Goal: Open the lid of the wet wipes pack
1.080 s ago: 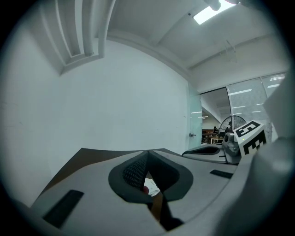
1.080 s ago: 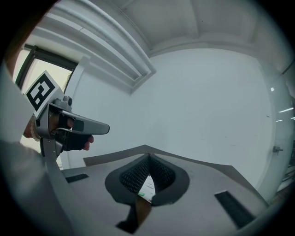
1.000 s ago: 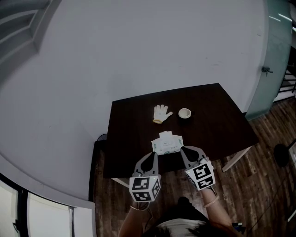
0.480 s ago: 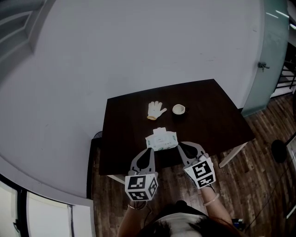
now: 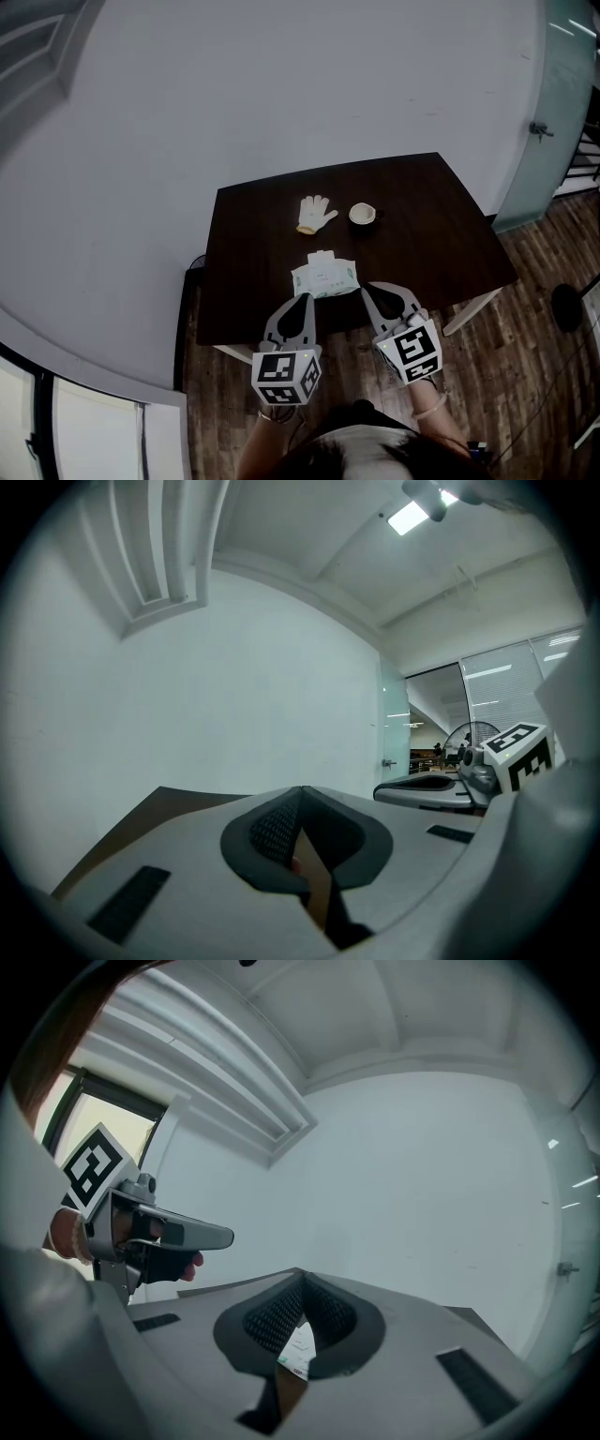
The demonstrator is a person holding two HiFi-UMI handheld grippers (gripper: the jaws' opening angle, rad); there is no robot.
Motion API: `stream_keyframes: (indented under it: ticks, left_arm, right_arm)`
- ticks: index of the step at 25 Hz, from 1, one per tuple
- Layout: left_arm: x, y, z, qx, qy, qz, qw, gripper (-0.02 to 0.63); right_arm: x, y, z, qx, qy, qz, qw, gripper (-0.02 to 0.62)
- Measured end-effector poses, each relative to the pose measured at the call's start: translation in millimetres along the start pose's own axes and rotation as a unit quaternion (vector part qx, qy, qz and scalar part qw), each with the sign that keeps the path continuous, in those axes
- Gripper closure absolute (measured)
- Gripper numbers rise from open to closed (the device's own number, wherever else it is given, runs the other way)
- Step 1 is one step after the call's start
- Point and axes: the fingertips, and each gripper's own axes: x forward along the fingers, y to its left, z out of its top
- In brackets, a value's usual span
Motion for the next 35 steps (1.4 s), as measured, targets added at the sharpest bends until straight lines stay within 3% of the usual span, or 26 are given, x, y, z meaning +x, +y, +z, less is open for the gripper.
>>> stream_keyframes:
  ticks: [35]
  left_arm:
    - [32.2, 7.1, -12.9, -0.006, 0.033, -0.040, 0.9986, 0.592]
  right_arm:
    - [21.1, -21.5, -6.3, 0.023, 0.003, -0.016, 1.000, 0.589]
